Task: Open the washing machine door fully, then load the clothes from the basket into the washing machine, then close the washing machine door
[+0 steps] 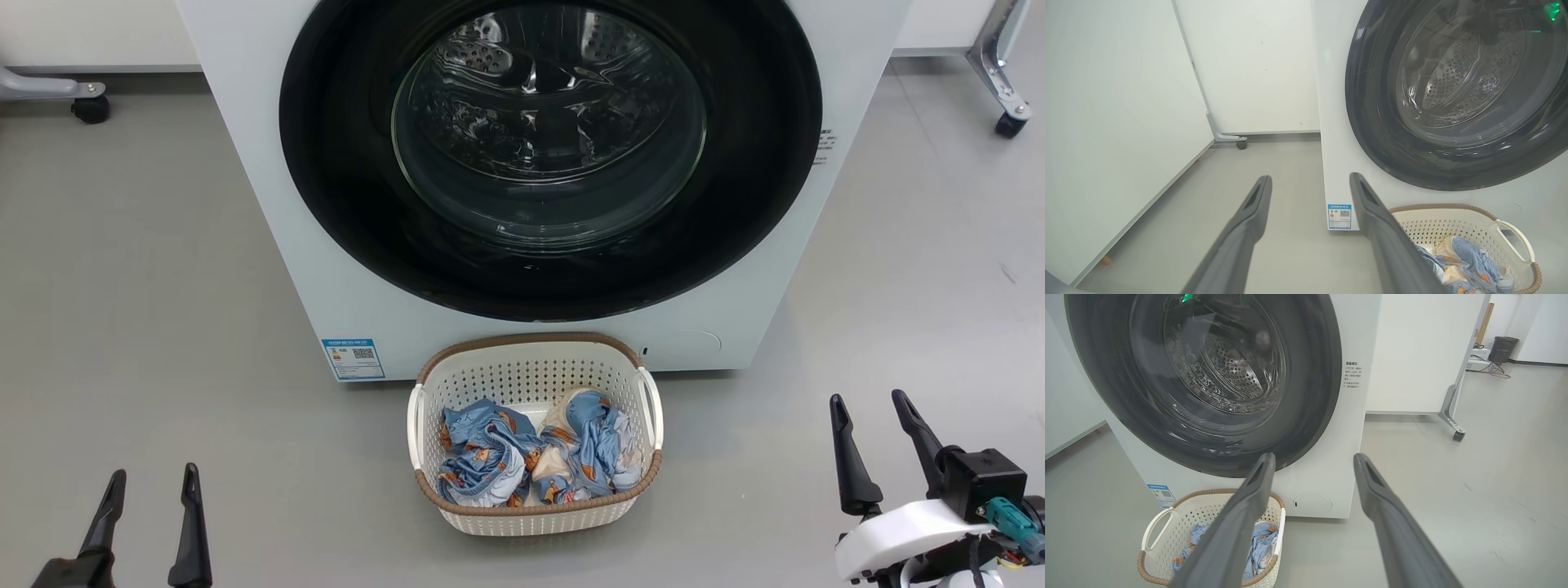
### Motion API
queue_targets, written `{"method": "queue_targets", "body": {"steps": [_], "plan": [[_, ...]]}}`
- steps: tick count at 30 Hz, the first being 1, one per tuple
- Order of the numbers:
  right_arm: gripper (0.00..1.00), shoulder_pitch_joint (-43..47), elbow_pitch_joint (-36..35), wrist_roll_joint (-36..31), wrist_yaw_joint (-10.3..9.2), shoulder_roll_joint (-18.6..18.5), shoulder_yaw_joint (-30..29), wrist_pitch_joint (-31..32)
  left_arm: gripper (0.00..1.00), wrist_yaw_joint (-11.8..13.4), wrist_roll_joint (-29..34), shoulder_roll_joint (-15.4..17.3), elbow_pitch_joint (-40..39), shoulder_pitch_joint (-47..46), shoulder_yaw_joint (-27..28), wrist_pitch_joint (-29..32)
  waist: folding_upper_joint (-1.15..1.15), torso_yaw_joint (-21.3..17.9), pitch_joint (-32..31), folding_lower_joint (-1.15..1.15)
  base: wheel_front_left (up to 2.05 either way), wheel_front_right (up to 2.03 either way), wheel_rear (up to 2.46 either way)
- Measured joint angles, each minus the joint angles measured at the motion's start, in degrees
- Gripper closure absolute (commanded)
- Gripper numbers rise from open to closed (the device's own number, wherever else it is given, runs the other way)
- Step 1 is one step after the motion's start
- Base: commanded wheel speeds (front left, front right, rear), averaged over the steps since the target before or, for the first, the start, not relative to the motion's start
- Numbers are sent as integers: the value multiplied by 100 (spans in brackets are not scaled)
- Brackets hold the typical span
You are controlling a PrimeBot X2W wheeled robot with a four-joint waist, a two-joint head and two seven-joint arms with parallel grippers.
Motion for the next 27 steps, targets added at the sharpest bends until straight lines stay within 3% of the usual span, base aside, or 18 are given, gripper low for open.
{"method": "queue_targets", "body": {"steps": [13, 27], "plan": [[0, -1, 21, -88, 60, 82, -36, 0, 0, 0, 8, -64, -36, 0, 58, 0, 0, -26, 5, 0, 36, 36, -72], [0, -2, 30, -157, 122, 182, -89, 0, 0, 0, 14, -73, -68, 0, 49, 0, 0, -38, 18, 0, 67, 67, -134]]}}
